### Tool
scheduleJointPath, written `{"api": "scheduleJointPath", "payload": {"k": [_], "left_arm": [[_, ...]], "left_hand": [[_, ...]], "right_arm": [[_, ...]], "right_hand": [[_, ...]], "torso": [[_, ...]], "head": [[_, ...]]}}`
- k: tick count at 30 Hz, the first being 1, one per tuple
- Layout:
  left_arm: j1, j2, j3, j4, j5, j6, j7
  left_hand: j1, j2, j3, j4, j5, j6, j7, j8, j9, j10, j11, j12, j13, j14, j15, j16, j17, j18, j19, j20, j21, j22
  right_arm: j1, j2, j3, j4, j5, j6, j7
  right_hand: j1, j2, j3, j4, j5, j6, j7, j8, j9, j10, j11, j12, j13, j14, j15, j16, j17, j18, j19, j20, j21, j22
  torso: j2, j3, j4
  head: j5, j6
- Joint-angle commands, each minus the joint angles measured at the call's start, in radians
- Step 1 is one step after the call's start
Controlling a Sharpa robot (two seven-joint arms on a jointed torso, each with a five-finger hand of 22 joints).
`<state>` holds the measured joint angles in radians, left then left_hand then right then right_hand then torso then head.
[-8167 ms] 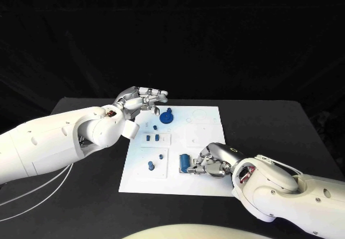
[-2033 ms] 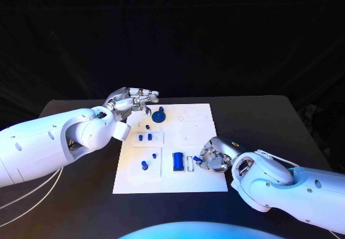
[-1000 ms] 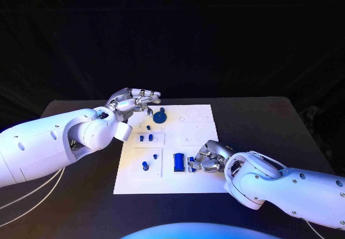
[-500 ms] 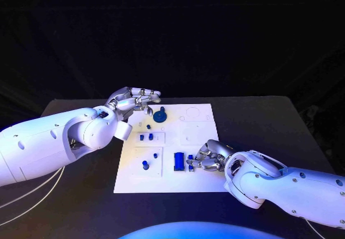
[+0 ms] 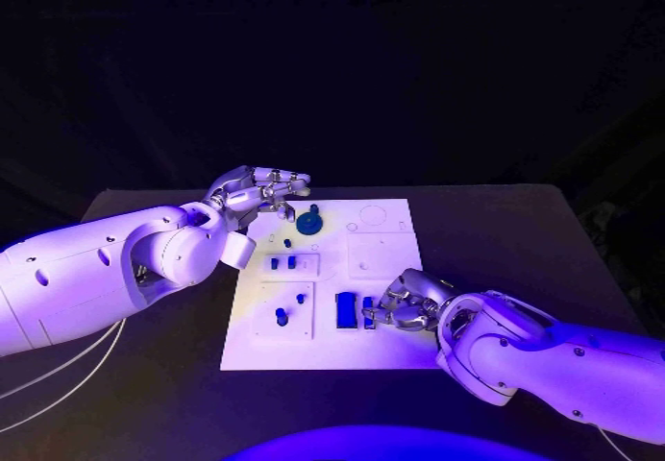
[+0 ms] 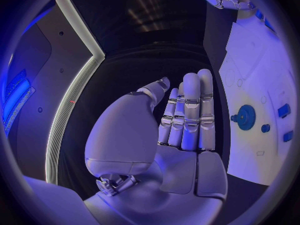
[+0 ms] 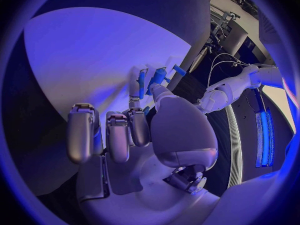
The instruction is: Assemble the parts on the task board
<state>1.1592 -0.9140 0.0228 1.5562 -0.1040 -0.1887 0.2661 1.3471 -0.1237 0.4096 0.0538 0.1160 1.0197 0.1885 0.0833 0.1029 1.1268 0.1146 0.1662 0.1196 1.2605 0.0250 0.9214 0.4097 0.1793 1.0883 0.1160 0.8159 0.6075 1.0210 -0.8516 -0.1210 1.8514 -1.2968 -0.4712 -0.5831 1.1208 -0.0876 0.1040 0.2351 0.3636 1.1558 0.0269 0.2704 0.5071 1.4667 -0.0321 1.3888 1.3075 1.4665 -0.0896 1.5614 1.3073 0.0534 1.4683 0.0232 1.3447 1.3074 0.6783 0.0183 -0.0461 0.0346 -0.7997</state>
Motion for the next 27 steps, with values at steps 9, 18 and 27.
{"api": "scheduleJointPath", "payload": {"k": [9,18,27], "left_arm": [[0.001,-0.001,0.0,0.002,-0.001,0.016,0.005],[0.001,0.001,0.0,0.001,-0.001,0.018,0.006],[0.001,0.001,0.0,0.001,-0.001,0.018,0.006]], "left_hand": [[0.001,0.012,-0.007,0.0,-0.002,-0.007,0.0,-0.002,-0.002,-0.007,-0.003,0.006,-0.001,-0.007,0.002,-0.006,-0.001,0.005,0.005,0.0,-0.007,-0.002],[0.001,0.012,-0.007,0.0,-0.002,-0.007,0.0,-0.002,-0.002,-0.007,-0.003,0.006,-0.001,-0.007,0.002,-0.006,-0.001,0.005,0.005,0.0,-0.007,-0.002],[0.001,0.012,-0.007,0.0,-0.002,-0.007,0.0,-0.002,-0.002,-0.007,-0.003,0.006,-0.001,-0.007,0.002,-0.006,-0.001,0.005,0.005,0.0,-0.007,-0.002]], "right_arm": [[-0.003,-0.04,0.0,0.013,-0.149,-0.079,0.205],[-0.005,-0.037,-0.001,-0.001,-0.196,-0.054,0.272],[-0.01,-0.021,-0.001,-0.017,-0.2,-0.015,0.27]], "right_hand": [[0.188,0.033,0.024,-0.088,-0.067,-0.124,0.061,-0.101,-0.053,0.031,0.038,-0.003,0.159,0.101,0.026,0.001,0.25,-0.012,0.042,0.013,-0.023,0.207],[0.298,0.045,0.16,-0.167,0.047,-0.161,0.108,-0.205,-0.154,0.026,0.076,0.0,0.163,0.101,0.056,0.002,0.251,-0.012,0.04,0.041,-0.022,0.208],[0.248,-0.014,0.498,-0.259,0.17,-0.149,0.116,-0.207,-0.27,0.025,0.082,0.002,0.162,0.101,0.057,0.002,0.251,-0.011,0.036,0.042,-0.008,0.209]], "torso": [[0.0,0.0001,-0.0007],[0.001,0.0003,0.0012],[0.001,-0.0006,0.0007]], "head": [[0.001,0.002],[-0.001,0.003],[0.002,0.0]]}}
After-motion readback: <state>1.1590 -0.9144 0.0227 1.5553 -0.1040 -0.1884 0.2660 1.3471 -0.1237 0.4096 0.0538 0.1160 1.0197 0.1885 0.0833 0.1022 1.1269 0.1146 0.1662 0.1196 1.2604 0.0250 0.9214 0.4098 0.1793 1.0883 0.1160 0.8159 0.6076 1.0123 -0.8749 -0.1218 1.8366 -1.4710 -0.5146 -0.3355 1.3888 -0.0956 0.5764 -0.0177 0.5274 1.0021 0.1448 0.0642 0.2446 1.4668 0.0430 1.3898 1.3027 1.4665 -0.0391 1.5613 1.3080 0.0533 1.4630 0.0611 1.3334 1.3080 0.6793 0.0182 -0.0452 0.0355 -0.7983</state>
